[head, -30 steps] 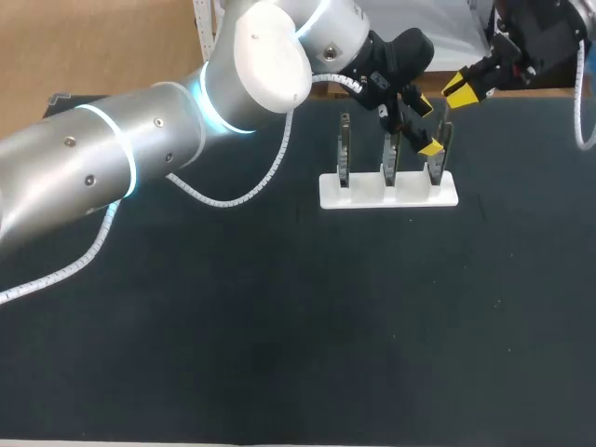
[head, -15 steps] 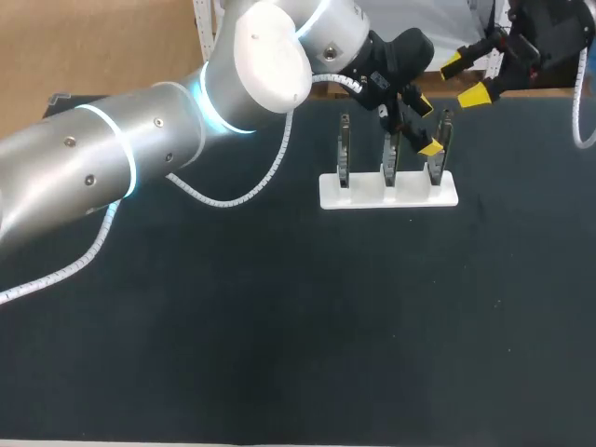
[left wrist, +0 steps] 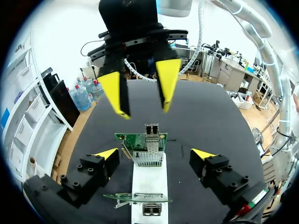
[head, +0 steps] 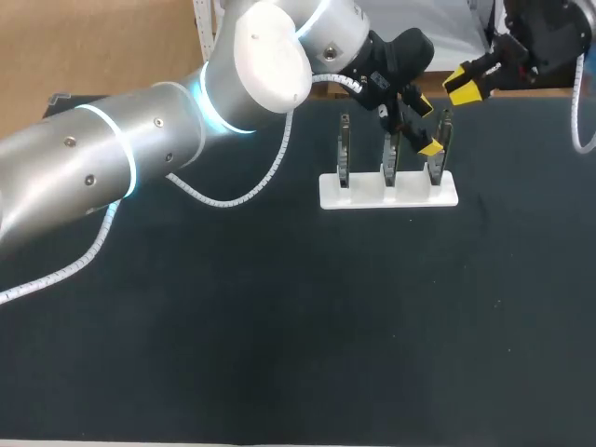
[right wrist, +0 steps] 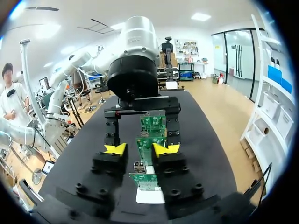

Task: Pick up the optical module with the left hand, and insert it into the network port with the right hand.

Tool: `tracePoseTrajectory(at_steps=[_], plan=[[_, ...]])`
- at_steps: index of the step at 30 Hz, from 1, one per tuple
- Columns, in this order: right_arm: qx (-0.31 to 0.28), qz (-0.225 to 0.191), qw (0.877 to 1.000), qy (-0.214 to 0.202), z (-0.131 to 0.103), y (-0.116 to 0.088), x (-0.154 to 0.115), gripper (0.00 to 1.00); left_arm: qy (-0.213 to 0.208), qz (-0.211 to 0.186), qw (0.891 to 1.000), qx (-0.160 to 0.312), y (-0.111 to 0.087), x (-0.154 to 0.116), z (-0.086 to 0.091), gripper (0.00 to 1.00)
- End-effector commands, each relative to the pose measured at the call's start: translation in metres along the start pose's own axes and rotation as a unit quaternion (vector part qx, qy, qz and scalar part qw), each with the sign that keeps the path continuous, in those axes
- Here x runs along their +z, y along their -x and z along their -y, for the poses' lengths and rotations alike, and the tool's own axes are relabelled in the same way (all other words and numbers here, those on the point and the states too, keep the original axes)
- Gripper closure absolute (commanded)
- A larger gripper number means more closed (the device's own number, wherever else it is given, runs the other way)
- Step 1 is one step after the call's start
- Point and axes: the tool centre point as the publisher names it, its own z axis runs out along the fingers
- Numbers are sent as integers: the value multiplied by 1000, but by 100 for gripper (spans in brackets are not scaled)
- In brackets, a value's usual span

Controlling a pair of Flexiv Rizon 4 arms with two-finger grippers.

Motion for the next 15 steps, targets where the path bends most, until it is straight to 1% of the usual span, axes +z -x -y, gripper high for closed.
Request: tracePoseTrajectory(at_steps=[1, 15], plan=[[1, -3, 1000, 6, 3, -2, 1, 100, -2, -1, 1000, 1, 1, 0, -2, 0], [7, -9, 1000, 14, 4, -7, 2, 100, -2, -1, 1000, 1, 1, 0, -2, 0]])
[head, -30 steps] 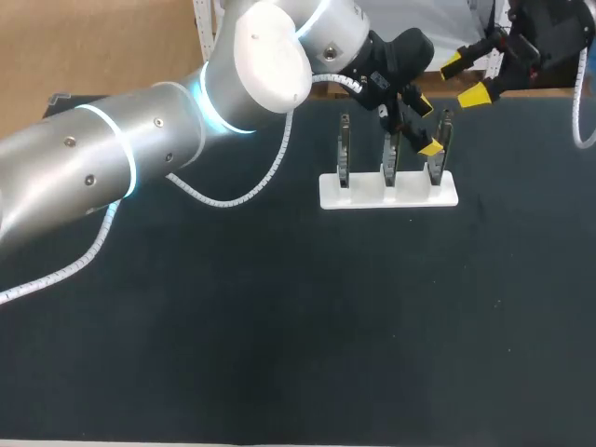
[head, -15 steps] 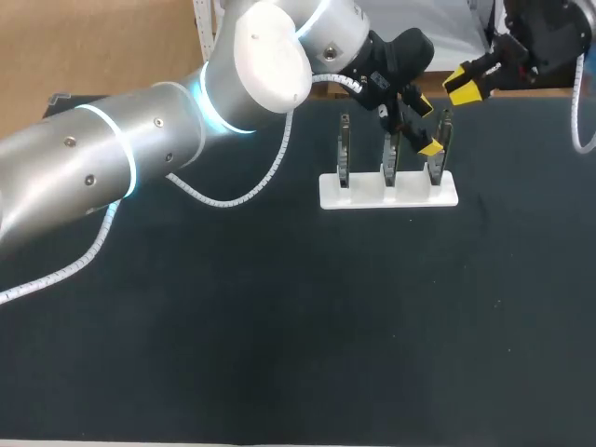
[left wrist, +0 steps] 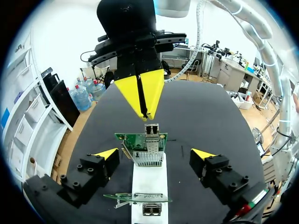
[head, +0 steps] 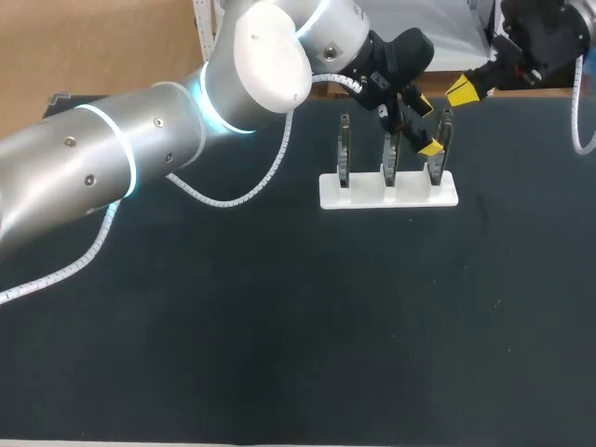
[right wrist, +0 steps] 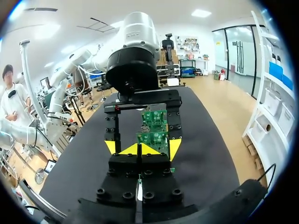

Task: Pick up the optical module with the left hand, and insert it into the network port with the right hand.

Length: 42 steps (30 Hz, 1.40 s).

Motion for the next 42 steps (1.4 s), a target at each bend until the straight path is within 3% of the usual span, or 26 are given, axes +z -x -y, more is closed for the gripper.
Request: tracePoseTrajectory(at_steps=[1, 42], plan=[[0, 1, 1000, 4, 4, -1, 0, 100, -2, -1, 1000, 1, 1, 0, -2, 0], [26, 6, 1000, 8, 11, -22, 12, 100, -2, -1, 1000, 1, 1, 0, -2, 0]])
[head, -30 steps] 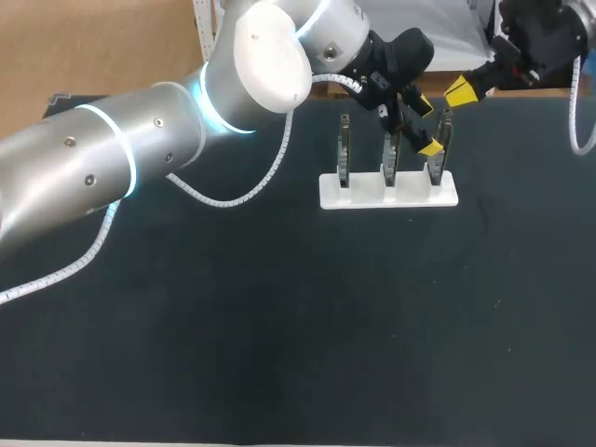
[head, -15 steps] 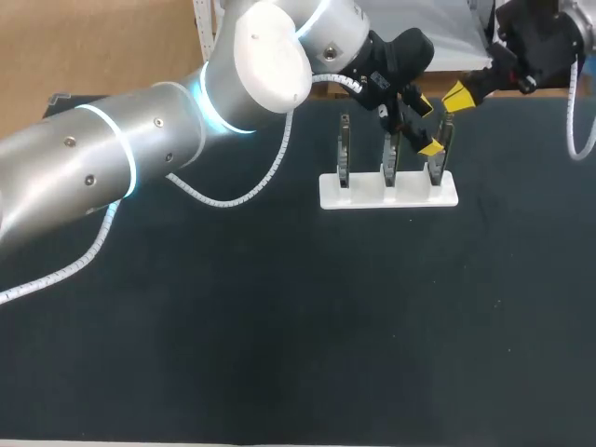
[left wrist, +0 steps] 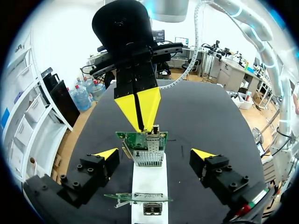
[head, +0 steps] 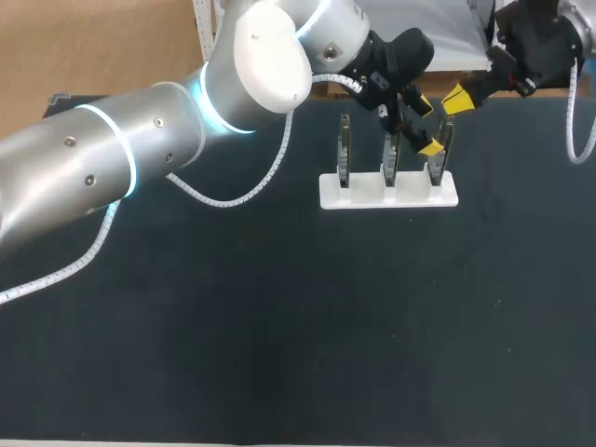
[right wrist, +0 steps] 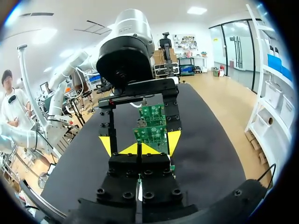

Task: Pick up the optical module with the left hand, and insert it into the network port with the right hand.

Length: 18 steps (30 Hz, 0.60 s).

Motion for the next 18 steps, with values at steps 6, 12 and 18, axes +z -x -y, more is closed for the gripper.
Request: tracePoseTrajectory(at_steps=[6, 12, 18], plan=[[3, 3, 1000, 4, 7, -9, 4, 100, -2, -1, 1000, 1, 1, 0, -2, 0], [-2, 6, 1000, 0, 8, -5, 2, 100, -2, -1, 1000, 1, 1, 0, -2, 0], [-11, 8, 1000, -7, 9, 1, -2, 100, -2, -1, 1000, 1, 1, 0, -2, 0]])
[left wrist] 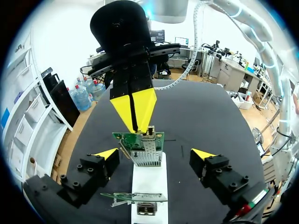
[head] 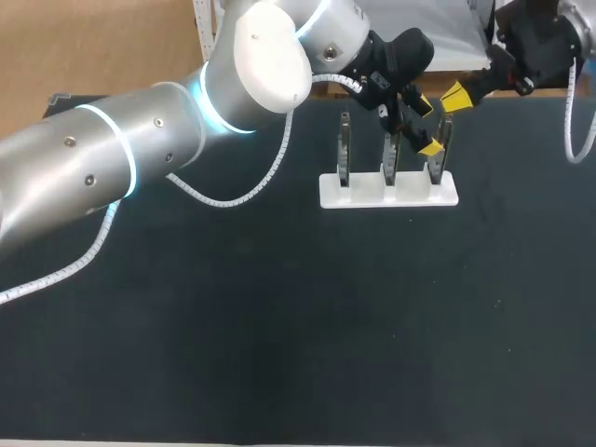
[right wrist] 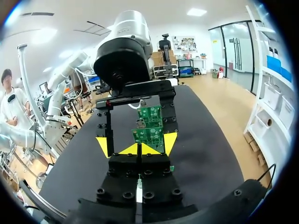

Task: Pick up the optical module with the left hand, and insert it into the network port with the right hand.

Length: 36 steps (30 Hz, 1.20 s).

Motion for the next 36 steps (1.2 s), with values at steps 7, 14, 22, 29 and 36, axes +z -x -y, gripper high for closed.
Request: tracePoseTrajectory(at_steps=[7, 14, 22, 29, 36], plan=[[-16, -3, 1000, -12, 1, 7, -10, 100, -2, -1, 1000, 1, 1, 0, -2, 0], [-28, 0, 999, -21, 0, 15, -15, 100, -2, -1, 1000, 1, 1, 0, -2, 0], [-29, -1, 999, -31, -4, 15, -20, 100, 14, 9, 1000, -1, 2, -17, -3, 0], [-30, -1, 999, -42, -9, 13, -25, 100, 43, 34, 998, 0, 11, -46, -6, 0], [-38, 0, 998, -52, -10, 16, -30, 100, 72, 49, 996, 13, 22, -67, -9, 0]])
